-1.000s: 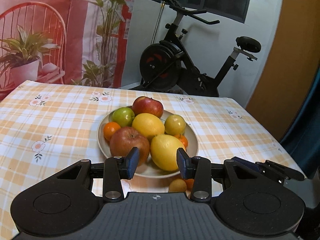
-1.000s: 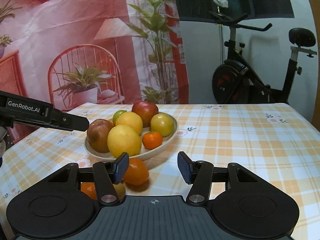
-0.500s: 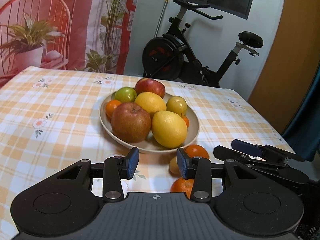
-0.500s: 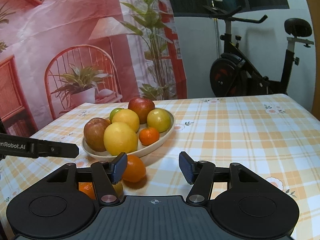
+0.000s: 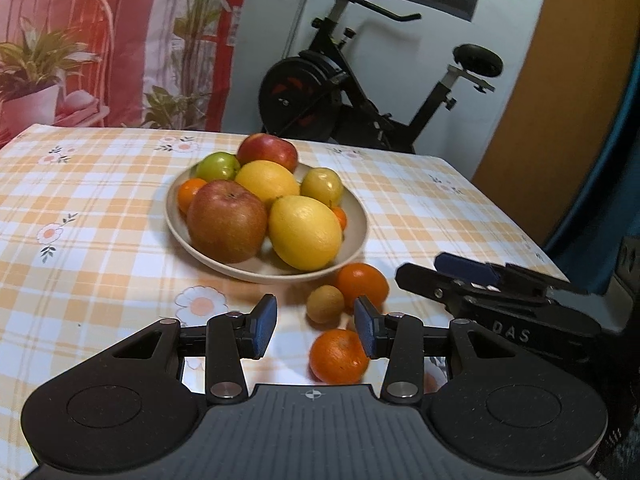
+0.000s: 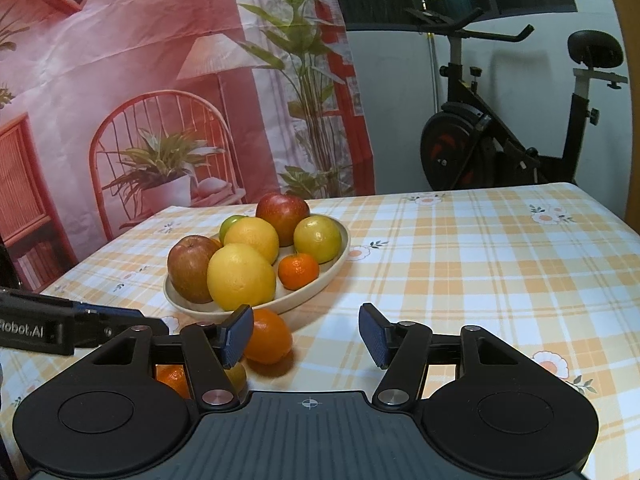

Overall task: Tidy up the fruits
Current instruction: 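Open both tools and move them back to the loose orange, then close the left tool on the orange while the right tool clamps it too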

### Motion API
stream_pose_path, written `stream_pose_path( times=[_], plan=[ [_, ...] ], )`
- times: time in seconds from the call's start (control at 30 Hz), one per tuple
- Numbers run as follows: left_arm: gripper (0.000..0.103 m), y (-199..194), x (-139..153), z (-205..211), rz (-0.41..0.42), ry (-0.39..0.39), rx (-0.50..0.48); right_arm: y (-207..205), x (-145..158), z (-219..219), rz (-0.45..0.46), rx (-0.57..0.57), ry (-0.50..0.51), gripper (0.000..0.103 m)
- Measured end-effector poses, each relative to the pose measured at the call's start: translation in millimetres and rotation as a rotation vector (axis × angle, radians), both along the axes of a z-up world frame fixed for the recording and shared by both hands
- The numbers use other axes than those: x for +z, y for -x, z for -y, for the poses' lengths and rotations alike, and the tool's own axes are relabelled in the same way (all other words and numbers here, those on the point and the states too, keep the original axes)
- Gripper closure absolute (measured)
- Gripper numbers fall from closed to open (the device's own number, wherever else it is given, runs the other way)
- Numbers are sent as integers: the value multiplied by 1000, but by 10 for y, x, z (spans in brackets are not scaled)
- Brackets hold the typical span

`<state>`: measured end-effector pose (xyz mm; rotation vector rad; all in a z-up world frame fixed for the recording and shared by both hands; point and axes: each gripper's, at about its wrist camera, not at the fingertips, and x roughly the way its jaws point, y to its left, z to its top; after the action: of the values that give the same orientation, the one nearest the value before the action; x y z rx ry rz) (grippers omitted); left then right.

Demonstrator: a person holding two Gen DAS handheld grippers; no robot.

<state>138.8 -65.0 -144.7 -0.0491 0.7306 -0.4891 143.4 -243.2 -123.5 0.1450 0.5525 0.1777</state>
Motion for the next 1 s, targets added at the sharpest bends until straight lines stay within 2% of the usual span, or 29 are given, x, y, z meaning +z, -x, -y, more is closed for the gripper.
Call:
stream_pose_path(
  times=[0.37,0.83,1.0],
  plan=[
    [58,73,-77,105,-21,-33,-72,-1,-5,1,-2,-2,-3,47],
    [58,58,-229,163,-64,-67,-92,-2,-8,2,-3,-1,-5,46],
    [62,63,-238,138,-65,-51,-89,3,-11,-11,-4,-1,-6,46]
  ],
)
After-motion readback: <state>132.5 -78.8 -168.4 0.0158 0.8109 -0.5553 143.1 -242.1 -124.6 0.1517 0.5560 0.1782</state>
